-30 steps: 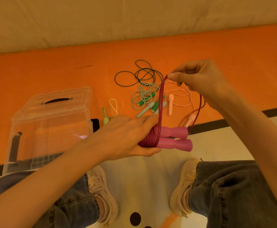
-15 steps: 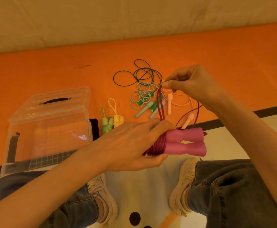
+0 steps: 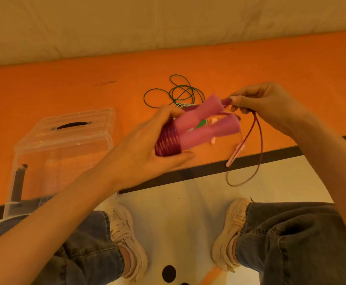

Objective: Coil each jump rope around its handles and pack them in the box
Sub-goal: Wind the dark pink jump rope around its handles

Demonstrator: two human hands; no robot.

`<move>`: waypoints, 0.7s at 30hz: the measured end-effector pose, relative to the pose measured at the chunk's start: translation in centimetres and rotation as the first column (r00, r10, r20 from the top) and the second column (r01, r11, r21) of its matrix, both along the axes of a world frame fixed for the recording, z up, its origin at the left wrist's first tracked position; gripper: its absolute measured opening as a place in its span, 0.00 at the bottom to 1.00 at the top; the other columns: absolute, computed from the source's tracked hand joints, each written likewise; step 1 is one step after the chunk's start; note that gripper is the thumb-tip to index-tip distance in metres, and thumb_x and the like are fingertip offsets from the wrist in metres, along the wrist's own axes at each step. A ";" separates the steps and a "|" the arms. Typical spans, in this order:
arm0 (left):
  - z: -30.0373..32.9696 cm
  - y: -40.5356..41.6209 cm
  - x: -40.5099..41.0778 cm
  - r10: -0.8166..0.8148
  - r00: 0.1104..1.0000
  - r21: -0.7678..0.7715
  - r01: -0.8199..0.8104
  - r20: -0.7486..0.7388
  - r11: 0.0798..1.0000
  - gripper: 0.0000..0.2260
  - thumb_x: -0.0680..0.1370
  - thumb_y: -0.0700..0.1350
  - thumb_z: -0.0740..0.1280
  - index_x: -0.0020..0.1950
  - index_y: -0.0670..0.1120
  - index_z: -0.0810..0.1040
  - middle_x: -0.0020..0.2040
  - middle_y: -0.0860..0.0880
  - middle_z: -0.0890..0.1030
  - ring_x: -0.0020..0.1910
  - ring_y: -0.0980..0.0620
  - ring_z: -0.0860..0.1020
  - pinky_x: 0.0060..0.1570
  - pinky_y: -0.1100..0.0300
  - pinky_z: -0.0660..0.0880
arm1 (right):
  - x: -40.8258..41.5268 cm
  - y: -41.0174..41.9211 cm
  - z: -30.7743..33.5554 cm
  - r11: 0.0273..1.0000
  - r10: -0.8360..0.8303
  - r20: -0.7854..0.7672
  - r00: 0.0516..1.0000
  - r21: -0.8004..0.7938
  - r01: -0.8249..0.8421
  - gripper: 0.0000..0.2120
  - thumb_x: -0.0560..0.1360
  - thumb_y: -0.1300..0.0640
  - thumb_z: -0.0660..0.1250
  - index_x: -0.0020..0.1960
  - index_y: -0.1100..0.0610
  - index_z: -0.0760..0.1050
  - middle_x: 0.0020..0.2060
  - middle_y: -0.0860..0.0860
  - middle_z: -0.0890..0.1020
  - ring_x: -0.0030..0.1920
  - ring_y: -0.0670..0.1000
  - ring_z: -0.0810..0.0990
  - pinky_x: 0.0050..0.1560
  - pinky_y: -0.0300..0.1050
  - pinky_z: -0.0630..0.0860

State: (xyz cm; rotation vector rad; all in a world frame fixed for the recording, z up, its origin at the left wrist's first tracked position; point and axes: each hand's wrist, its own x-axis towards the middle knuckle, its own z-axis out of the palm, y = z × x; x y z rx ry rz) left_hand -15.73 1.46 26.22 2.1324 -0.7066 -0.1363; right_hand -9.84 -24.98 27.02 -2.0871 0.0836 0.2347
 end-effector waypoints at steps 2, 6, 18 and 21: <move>0.2 0.0 0.3 0.072 0.997 -0.082 -0.074 -0.021 0.994 0.24 0.71 0.56 0.73 0.62 0.49 0.69 0.53 0.63 0.73 0.45 0.64 0.74 0.39 0.72 0.69 | -0.1 -0.4 0.1 1.000 0.002 -0.014 1.000 -0.027 -0.003 0.07 0.75 0.56 0.67 0.50 0.58 0.81 0.36 0.49 0.80 0.28 0.35 0.73 0.31 0.25 0.71; 0.5 -0.2 0.5 0.149 0.984 -0.231 -0.167 -0.096 0.958 0.20 0.72 0.54 0.71 0.60 0.51 0.69 0.44 0.67 0.74 0.40 0.65 0.74 0.37 0.75 0.68 | -0.3 -0.7 0.1 0.998 0.019 -0.058 0.998 -0.064 -0.023 0.05 0.75 0.55 0.66 0.44 0.52 0.80 0.34 0.45 0.80 0.28 0.35 0.73 0.30 0.24 0.71; -0.2 -0.4 1.7 0.403 0.886 -0.285 -0.457 -0.228 0.843 0.15 0.71 0.60 0.71 0.53 0.58 0.71 0.44 0.42 0.76 0.39 0.45 0.75 0.42 0.46 0.74 | -0.6 0.6 0.2 0.977 0.202 -0.131 0.971 -0.037 -0.208 0.04 0.71 0.53 0.69 0.41 0.53 0.82 0.30 0.42 0.83 0.31 0.37 0.76 0.31 0.27 0.72; -0.3 -0.3 1.9 0.432 0.876 -0.253 -0.477 -0.212 0.842 0.18 0.70 0.61 0.70 0.54 0.56 0.71 0.48 0.41 0.76 0.42 0.42 0.76 0.44 0.43 0.75 | -0.9 0.8 0.4 0.963 0.261 -0.151 0.954 -0.028 -0.268 0.04 0.72 0.54 0.69 0.40 0.53 0.82 0.31 0.44 0.83 0.31 0.37 0.76 0.32 0.27 0.72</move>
